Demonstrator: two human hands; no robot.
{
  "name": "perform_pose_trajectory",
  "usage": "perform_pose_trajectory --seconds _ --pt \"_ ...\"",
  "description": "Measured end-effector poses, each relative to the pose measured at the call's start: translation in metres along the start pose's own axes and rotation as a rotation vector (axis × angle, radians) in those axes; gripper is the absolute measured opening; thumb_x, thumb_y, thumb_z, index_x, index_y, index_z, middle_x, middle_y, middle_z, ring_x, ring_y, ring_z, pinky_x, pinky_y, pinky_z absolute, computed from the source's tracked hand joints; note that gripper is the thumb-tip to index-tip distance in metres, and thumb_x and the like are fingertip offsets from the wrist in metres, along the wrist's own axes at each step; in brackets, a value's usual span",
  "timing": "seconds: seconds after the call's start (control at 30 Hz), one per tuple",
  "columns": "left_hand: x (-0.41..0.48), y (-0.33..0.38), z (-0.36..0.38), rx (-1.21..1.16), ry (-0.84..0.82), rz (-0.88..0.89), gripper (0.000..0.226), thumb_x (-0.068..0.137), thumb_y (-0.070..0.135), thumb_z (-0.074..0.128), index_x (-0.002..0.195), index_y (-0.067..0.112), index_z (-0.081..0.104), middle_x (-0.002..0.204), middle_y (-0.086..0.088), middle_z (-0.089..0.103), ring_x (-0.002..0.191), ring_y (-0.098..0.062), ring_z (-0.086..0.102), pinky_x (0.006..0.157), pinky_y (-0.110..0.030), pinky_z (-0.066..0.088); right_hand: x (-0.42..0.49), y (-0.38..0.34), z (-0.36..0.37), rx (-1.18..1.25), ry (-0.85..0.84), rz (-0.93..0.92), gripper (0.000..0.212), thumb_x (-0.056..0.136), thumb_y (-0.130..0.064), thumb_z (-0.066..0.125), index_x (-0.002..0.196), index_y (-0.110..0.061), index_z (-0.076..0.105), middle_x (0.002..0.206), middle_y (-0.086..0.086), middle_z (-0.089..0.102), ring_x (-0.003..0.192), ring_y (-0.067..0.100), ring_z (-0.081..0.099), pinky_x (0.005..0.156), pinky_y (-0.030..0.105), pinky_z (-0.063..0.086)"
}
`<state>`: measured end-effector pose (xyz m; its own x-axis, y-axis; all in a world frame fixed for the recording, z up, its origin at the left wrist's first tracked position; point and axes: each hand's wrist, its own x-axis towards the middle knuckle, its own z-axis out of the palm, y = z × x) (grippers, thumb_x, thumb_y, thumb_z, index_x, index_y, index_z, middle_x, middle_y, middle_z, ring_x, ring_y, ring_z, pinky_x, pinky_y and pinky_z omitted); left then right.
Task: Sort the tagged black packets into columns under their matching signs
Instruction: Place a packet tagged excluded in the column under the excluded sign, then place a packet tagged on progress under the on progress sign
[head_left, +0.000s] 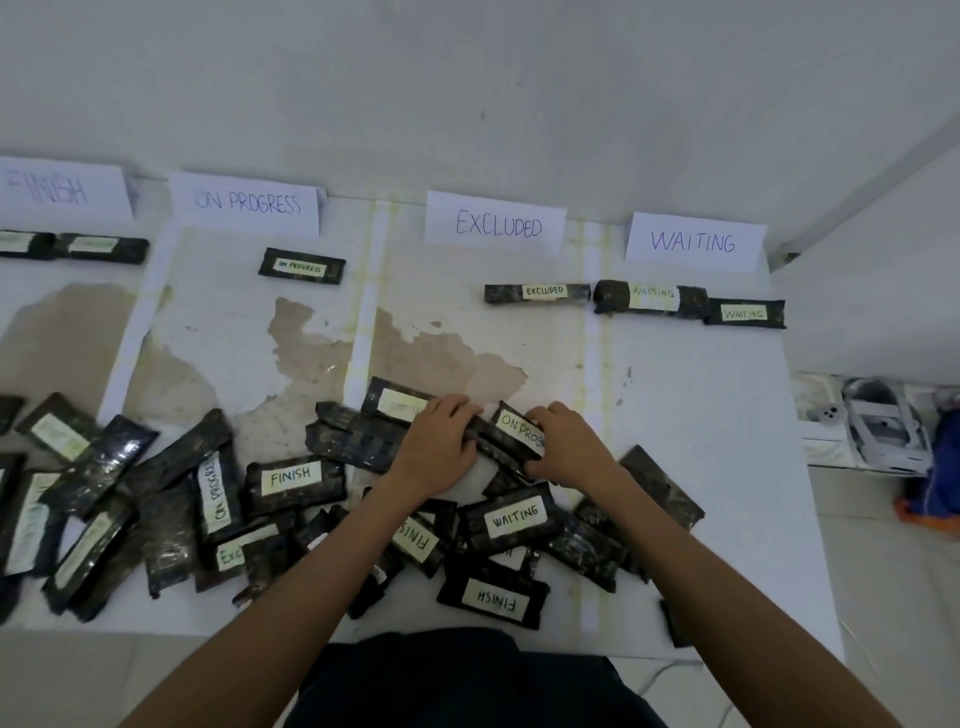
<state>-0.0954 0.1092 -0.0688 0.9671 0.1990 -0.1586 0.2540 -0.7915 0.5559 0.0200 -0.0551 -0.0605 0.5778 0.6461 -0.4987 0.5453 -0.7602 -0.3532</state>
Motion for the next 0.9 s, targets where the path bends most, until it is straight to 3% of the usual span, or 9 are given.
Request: perform_pose_trajectory --seconds 0.17,0.3,0.43,0.57,0.7,0.9 --pt "-0.009 -0.018 -0.027 0.006 0.052 0.009 0.039 0.084 0.017 0.056 0.122 0.009 0.053 0.127 -0.012 0.053 0.119 -0.030 0.046 0.097 -0.043 0.043 0.000 -0.024 -0.008 -0.021 0.108 0.003 0.065 0.064 -0.032 0.073 0.121 -0.012 0.051 0.109 0.012 0.051 0.101 0.030 0.048 0.080 0.042 0.049" --pt "-0.015 -0.046 -0.059 0.008 0.110 -0.030 0.043 0.083 0.016 0.056 0.126 0.014 0.050 0.131 -0.007 0.049 0.121 -0.026 0.043 0.099 -0.040 0.038 0.008 -0.065 -0.017 0.030 0.228 -0.083 0.066 0.065 -0.039 0.072 0.123 -0.013 0.052 0.109 0.011 0.053 0.098 0.029 0.049 0.082 0.042 0.048" --pt "-0.020 -0.079 -0.092 -0.023 0.133 -0.069 0.044 0.084 0.016 0.055 0.128 0.015 0.048 0.131 -0.006 0.049 0.119 -0.026 0.045 0.100 -0.040 0.039 0.025 -0.114 -0.023 0.048 0.263 -0.153 0.065 0.066 -0.034 0.072 0.125 -0.015 0.052 0.109 0.008 0.053 0.098 0.026 0.050 0.082 0.040 0.048" --pt "-0.027 -0.108 -0.113 -0.133 0.116 -0.069 0.057 0.082 0.016 0.061 0.134 0.011 0.040 0.131 -0.008 0.047 0.119 -0.024 0.044 0.099 -0.035 0.041 0.048 -0.156 -0.017 0.033 0.227 -0.217 0.065 0.067 -0.033 0.070 0.127 -0.014 0.052 0.109 0.009 0.053 0.098 0.026 0.049 0.084 0.041 0.048" --pt "-0.032 -0.137 -0.121 0.108 0.099 0.065 0.074 0.073 0.024 0.070 0.138 0.012 0.037 0.134 -0.007 0.047 0.123 -0.026 0.041 0.102 -0.041 0.040 0.064 -0.191 -0.004 0.045 0.175 -0.268 0.074 0.067 -0.031 0.072 0.133 -0.016 0.043 0.120 0.009 0.053 0.107 0.026 0.046 0.092 0.041 0.044" --pt "-0.036 -0.171 -0.127 0.201 0.060 0.093 0.064 0.074 0.024 0.071 0.130 0.006 0.047 0.126 -0.013 0.054 0.116 -0.032 0.049 0.093 -0.043 0.042 0.083 -0.229 0.010 0.106 0.155 -0.320 0.075 0.067 -0.027 0.073 0.133 -0.017 0.039 0.122 0.006 0.054 0.108 0.025 0.044 0.094 0.041 0.040"
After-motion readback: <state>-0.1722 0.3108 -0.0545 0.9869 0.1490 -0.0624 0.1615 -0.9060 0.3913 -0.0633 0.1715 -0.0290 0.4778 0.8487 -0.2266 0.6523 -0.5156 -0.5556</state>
